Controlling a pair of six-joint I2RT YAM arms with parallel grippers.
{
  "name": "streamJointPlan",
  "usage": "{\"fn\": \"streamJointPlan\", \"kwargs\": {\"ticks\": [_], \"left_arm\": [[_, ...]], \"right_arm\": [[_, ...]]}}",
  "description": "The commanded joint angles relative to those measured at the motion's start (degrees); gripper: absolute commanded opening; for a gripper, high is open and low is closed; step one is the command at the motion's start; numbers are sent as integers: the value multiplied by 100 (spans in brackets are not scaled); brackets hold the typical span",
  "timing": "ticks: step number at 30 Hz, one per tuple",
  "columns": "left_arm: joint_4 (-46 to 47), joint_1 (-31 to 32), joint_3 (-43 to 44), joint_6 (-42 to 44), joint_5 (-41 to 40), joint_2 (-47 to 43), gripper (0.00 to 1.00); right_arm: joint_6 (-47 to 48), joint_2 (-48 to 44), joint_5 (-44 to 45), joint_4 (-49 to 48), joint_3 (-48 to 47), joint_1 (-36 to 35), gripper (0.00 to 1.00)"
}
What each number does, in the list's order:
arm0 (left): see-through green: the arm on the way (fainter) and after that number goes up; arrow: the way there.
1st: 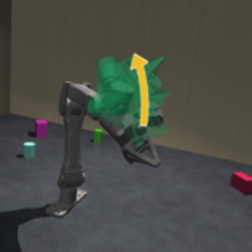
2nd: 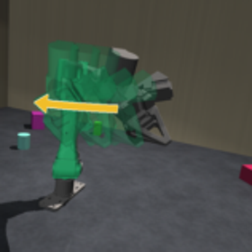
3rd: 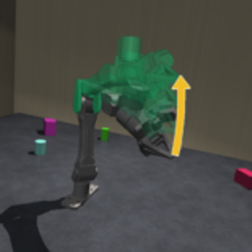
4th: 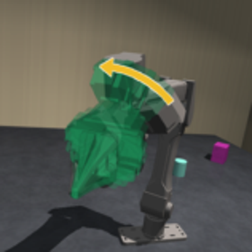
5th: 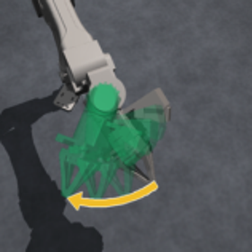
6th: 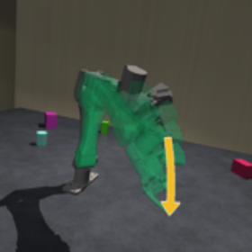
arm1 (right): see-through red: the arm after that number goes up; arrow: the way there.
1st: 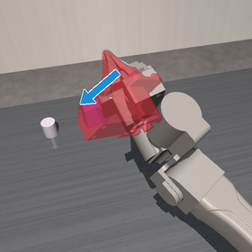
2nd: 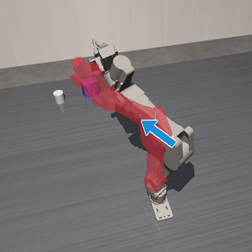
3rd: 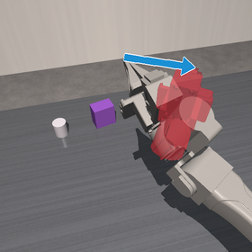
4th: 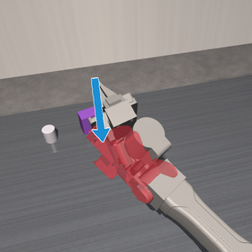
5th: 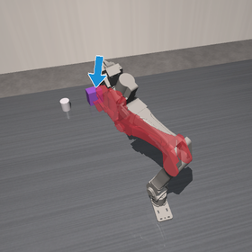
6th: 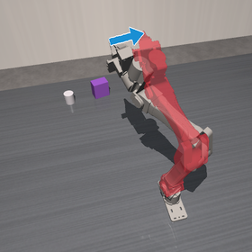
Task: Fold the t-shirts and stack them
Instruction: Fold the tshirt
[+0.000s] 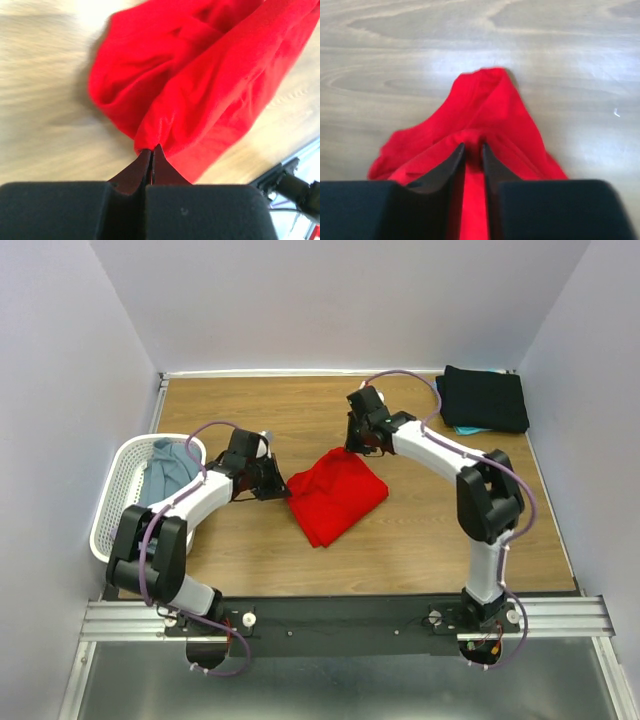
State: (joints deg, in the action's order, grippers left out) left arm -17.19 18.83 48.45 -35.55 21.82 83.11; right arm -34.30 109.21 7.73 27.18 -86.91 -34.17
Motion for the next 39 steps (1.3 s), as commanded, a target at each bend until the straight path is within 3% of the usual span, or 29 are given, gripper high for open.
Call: {"fn": "streamJointPlan", "kwargs": {"ticks": [1, 2, 4, 6, 8, 12, 13, 16, 17, 19, 25, 39], "left_arm": [[216, -248, 209, 277, 174, 284, 11], [294, -318, 209, 268, 130, 319, 20], [278, -520, 261, 355, 86, 329, 36], [182, -721, 445, 469, -159, 241, 40], [50, -793, 569, 496, -528, 49, 52], [-56, -811, 842, 409, -899, -172, 52], [-48, -793, 859, 409, -882, -199, 50], [-197, -311, 965, 347, -1215, -260, 25], [-232, -5, 965, 295, -1320, -269, 10], [-250, 304, 912, 93, -1321, -217, 0], [-127, 894, 789, -268, -1374, 161, 0], [339, 543, 1879, -382, -1620, 2252, 0]], "right_arm": [[530, 740, -447, -336, -562, 165, 41], [565, 794, -482, -388, -624, 200, 57], [626, 795, -596, -398, -756, 358, 69], [644, 673, -579, -406, -739, 507, 78], [714, 393, -466, -398, -591, 561, 79], [671, -126, -447, -433, -56, 561, 77], [627, -232, -508, -476, 94, 561, 75], [557, -601, -737, -845, 787, 535, 56], [556, -655, -1059, -942, 921, 517, 51], [583, -664, -1203, -1083, 1062, 403, 47], [706, -418, -1590, -1311, 1221, 183, 43], [741, 962, -1503, -1347, 456, 551, 47]]}}
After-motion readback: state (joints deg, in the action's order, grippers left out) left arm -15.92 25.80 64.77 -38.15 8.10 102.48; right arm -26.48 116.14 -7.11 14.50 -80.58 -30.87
